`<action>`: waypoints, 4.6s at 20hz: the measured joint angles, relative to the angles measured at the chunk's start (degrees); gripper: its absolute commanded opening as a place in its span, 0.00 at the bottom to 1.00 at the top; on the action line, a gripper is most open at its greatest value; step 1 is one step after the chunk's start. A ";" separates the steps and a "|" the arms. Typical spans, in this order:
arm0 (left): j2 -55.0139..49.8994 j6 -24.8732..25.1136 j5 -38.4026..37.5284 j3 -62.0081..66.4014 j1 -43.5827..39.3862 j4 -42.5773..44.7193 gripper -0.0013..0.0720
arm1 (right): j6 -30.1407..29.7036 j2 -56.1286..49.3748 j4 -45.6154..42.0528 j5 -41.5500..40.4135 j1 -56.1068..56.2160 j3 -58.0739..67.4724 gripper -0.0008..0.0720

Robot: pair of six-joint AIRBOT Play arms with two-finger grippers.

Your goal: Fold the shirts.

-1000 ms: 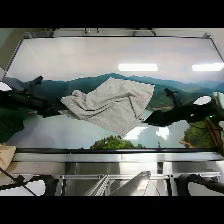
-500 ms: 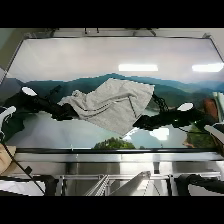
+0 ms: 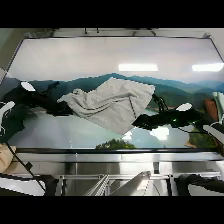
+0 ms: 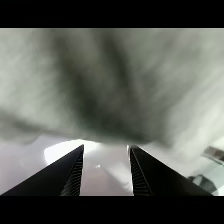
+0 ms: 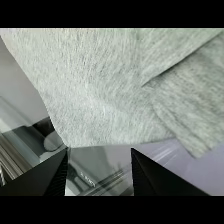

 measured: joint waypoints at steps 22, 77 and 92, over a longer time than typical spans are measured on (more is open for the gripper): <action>-2.34 7.37 9.05 0.63 0.04 -12.11 0.18 | -2.54 -0.09 3.89 2.32 0.00 0.00 0.64; -14.29 3.67 -9.62 44.11 -12.22 -6.99 0.19 | -16.98 0.02 23.91 -2.03 -23.19 10.40 0.24; 4.31 -5.62 -16.70 24.39 5.86 -8.90 0.95 | -6.51 -9.20 -15.93 11.82 -39.85 23.58 0.64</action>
